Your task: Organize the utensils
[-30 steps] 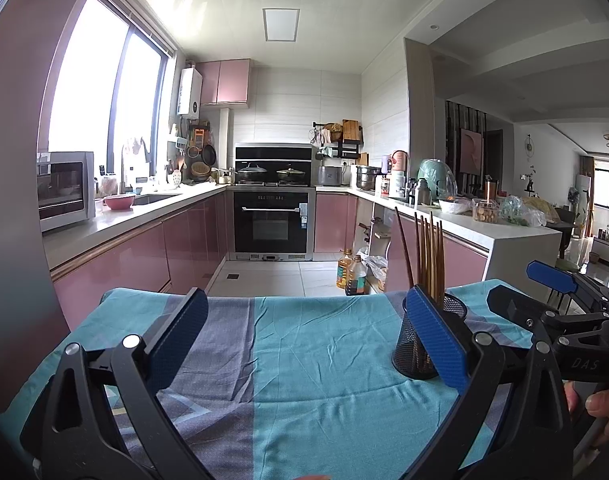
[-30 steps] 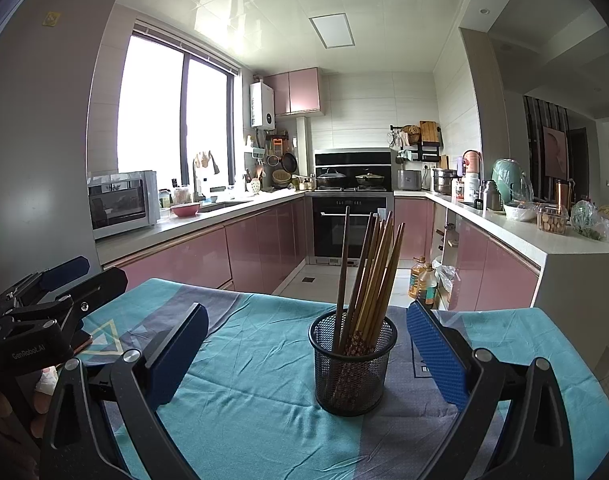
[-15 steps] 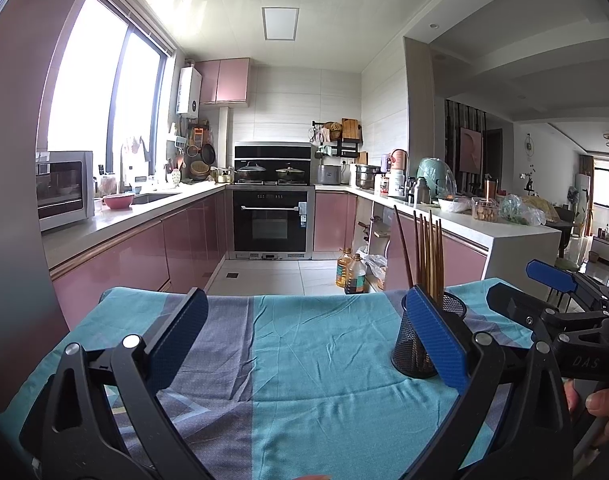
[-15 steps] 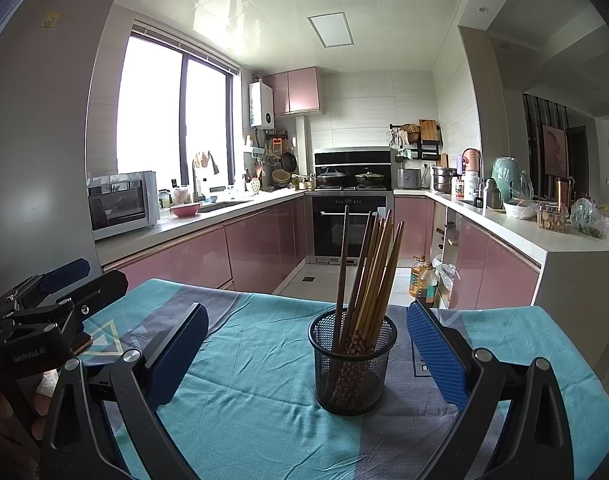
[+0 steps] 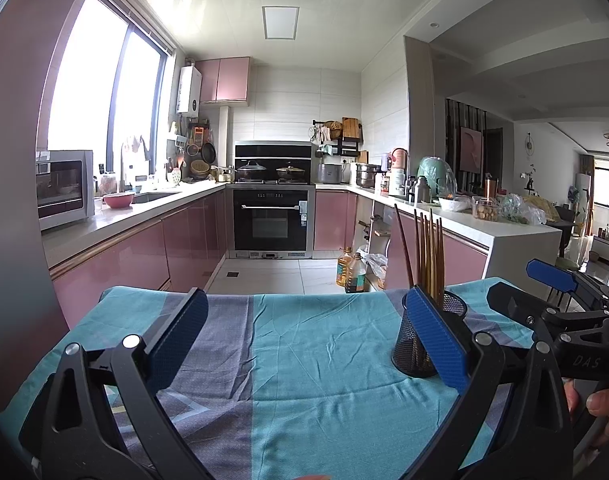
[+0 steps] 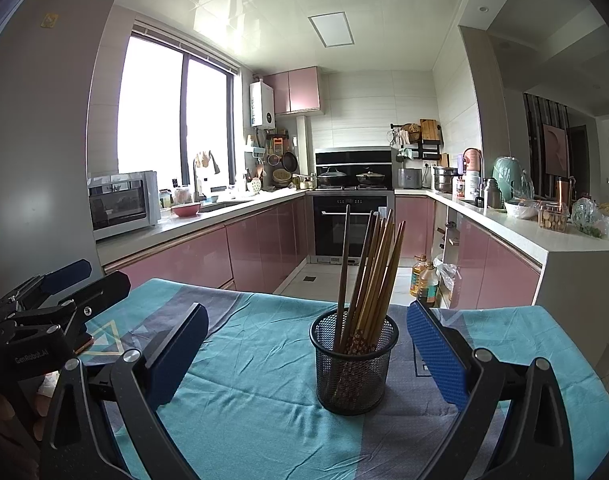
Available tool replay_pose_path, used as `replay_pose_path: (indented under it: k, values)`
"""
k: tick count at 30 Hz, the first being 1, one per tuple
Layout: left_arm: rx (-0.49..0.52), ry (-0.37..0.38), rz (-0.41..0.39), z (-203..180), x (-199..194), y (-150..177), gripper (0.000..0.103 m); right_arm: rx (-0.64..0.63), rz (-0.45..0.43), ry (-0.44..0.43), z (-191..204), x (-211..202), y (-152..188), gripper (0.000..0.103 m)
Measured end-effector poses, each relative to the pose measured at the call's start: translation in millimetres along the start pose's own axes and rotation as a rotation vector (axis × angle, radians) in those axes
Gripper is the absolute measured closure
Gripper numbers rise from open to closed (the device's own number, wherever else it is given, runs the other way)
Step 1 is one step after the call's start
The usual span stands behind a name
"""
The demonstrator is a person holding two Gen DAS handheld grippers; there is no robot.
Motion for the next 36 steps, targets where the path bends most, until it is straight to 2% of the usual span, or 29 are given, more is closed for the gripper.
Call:
replay_pose_path:
  k: [36]
  values:
    - [-0.002, -0.001, 0.005, 0.6, -0.1, 0.6, 0.006, 0.005, 0.004, -0.004, -0.2, 1.4, -0.6, 0.007]
Point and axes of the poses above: each gripper's, at about its wrist camera, not at the fingertips, and x roughly the way its jaws point, z to its left, y to its underside, the point moved 9 cm from there along x, roughly the way its jaws point, and after that the axes turned 12 degrees about -x, right-handed, at the moved point
